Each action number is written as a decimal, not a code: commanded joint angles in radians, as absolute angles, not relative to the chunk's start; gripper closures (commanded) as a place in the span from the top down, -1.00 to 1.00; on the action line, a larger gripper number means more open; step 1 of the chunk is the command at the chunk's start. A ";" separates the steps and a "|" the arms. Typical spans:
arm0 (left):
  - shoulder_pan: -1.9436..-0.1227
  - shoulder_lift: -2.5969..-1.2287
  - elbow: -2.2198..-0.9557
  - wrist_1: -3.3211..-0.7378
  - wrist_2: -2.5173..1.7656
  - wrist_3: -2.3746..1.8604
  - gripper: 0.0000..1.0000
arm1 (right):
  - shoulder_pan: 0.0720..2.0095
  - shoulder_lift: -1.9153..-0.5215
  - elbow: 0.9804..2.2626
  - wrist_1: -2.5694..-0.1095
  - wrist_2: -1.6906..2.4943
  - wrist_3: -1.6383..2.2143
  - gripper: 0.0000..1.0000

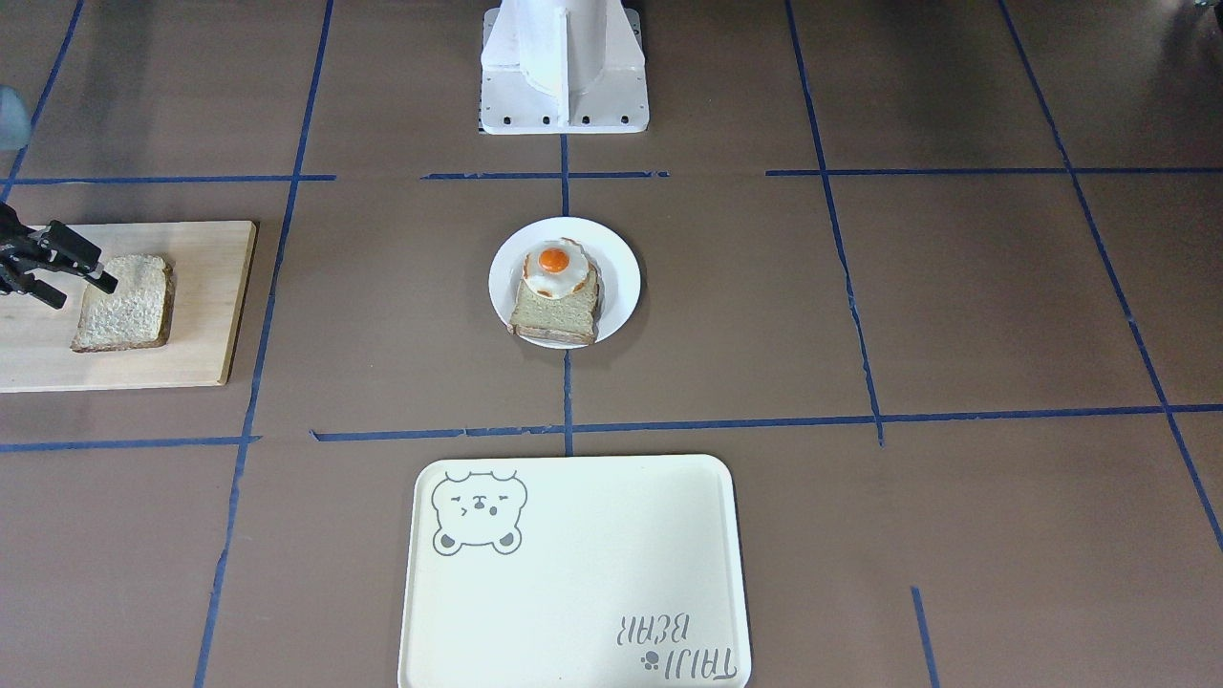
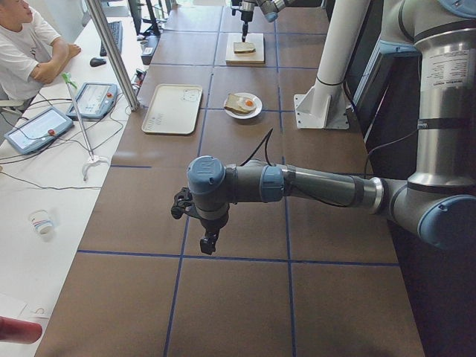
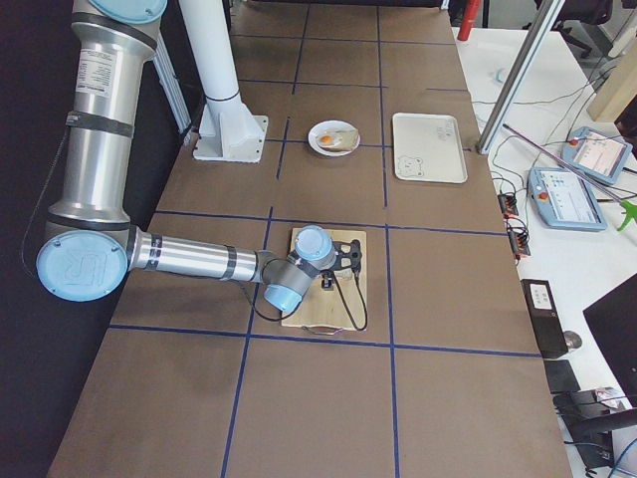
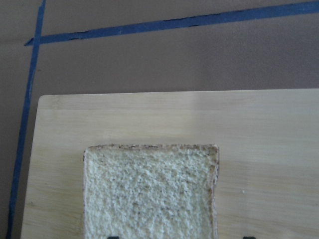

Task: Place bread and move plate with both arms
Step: 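Lower the right gripper onto the bread slice on the cutting board and grasp it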

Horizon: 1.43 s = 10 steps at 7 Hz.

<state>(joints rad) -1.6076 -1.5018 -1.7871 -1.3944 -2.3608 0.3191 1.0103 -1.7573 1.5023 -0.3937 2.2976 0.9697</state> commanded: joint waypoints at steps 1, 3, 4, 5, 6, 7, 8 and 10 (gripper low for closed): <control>-1.606 -1.502 -1.787 -1.394 -2.362 0.319 1.00 | 0.999 -1.781 1.503 -0.393 2.292 0.963 0.56; -1.606 -1.503 -1.789 -1.394 -2.361 0.319 1.00 | 0.993 -1.783 1.503 -0.393 2.290 0.963 0.42; -1.608 -1.503 -1.789 -1.394 -2.362 0.319 1.00 | 0.988 -1.782 1.502 -0.393 2.290 0.963 0.38; -1.606 -1.502 -1.790 -1.394 -2.362 0.319 1.00 | 0.983 -1.782 1.503 -0.393 2.289 0.963 0.36; -1.606 -1.502 -1.790 -1.394 -2.361 0.319 1.00 | 0.977 -1.782 1.502 -0.393 2.284 0.963 0.36; -1.606 -1.502 -1.790 -1.394 -2.361 0.319 1.00 | 0.976 -1.782 1.503 -0.393 2.284 0.963 0.25; -1.606 -1.502 -1.790 -1.394 -2.362 0.319 1.00 | 0.974 -1.782 1.506 -0.393 2.284 0.963 -0.22; -1.606 -1.502 -1.790 -1.394 -2.362 0.319 1.00 | 0.977 -1.784 1.512 -0.393 2.286 0.963 -0.97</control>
<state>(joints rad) -1.6066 -1.5018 -1.7901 -1.3944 -2.3615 0.3191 0.9756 -1.7831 1.5090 -0.3927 2.2845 0.9634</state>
